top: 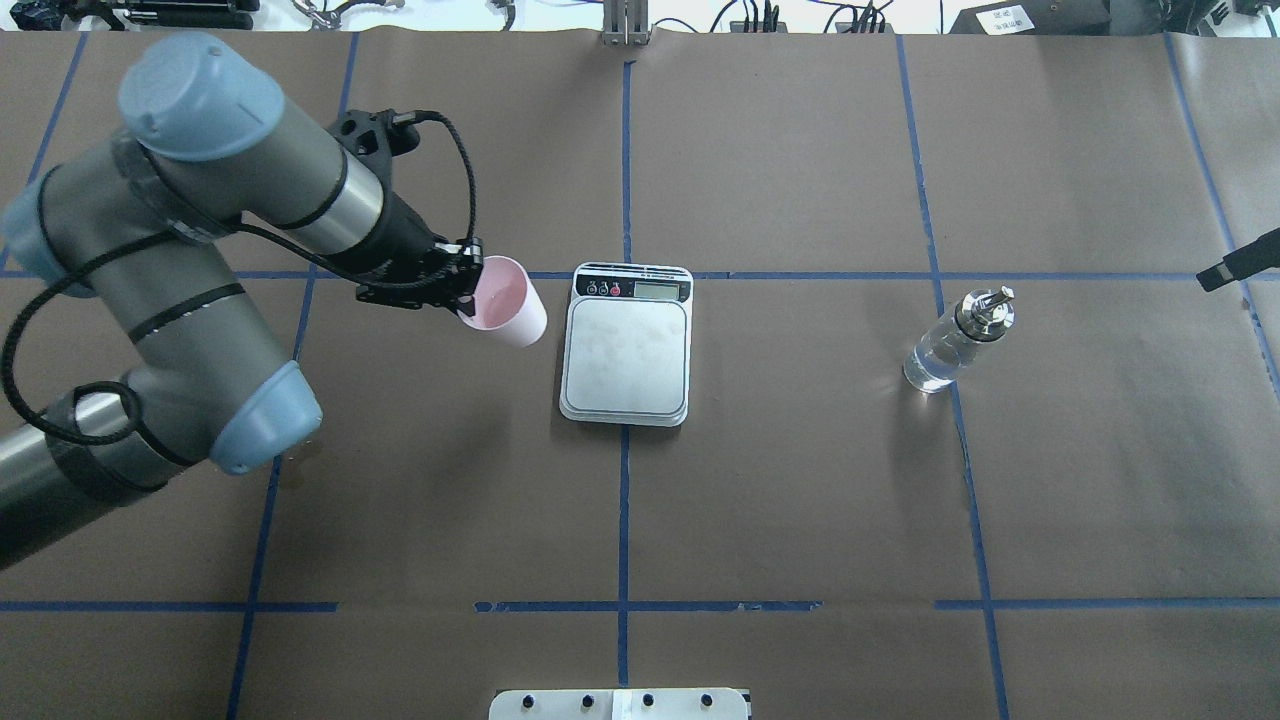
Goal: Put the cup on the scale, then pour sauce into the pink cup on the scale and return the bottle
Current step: 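Carry the pink cup with the left gripper onto the scale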
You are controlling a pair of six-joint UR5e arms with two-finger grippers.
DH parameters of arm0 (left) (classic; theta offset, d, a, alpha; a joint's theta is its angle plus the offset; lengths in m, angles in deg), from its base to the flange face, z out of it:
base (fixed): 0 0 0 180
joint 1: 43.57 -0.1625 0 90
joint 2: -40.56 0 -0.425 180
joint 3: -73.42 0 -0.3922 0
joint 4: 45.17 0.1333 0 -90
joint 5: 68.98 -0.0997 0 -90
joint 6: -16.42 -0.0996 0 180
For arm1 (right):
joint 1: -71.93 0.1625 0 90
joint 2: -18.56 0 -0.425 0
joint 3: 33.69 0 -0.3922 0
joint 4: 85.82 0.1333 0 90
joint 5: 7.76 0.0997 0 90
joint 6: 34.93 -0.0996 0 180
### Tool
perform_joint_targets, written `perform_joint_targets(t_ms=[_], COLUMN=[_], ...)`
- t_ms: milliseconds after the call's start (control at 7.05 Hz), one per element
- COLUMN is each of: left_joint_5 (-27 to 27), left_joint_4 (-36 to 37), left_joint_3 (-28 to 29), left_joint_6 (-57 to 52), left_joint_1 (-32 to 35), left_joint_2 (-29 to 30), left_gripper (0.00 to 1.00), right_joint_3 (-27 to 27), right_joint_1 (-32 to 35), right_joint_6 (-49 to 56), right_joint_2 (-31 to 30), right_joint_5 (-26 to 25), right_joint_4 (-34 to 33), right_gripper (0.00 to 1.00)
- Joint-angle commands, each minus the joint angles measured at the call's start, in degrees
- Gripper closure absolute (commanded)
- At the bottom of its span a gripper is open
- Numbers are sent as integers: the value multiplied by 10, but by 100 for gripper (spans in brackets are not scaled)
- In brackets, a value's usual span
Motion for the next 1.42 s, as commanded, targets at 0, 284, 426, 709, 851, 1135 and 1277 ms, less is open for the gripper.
perform_joint_targets(t_ms=[0, 284, 426, 709, 851, 1135, 1277], left_joint_5=[-79, -125, -127, -128, -128, -128, -128], left_joint_4=[15, 16, 16, 23, 23, 23, 23], left_joint_3=[31, 104, 106, 114, 114, 114, 114], left_joint_6=[14, 12, 12, 10, 10, 11, 10], left_joint_1=[-53, -67, -71, -78, -81, -82, -82], left_joint_2=[63, 110, 110, 111, 112, 117, 118], left_gripper=[100, 100, 100, 100, 100, 100, 100], right_joint_3=[0, 1, 0, 0, 0, -1, -1], right_joint_1=[-2, -4, -5, -6, -6, -6, -6], right_joint_6=[0, 0, 0, 0, 0, 0, 0], right_joint_2=[3, 3, 3, 3, 3, 3, 3], right_joint_5=[-1, -1, -1, -1, -1, -1, -1], right_joint_4=[1, 1, 1, 1, 1, 1, 1], right_gripper=[0, 0, 0, 0, 0, 0, 0])
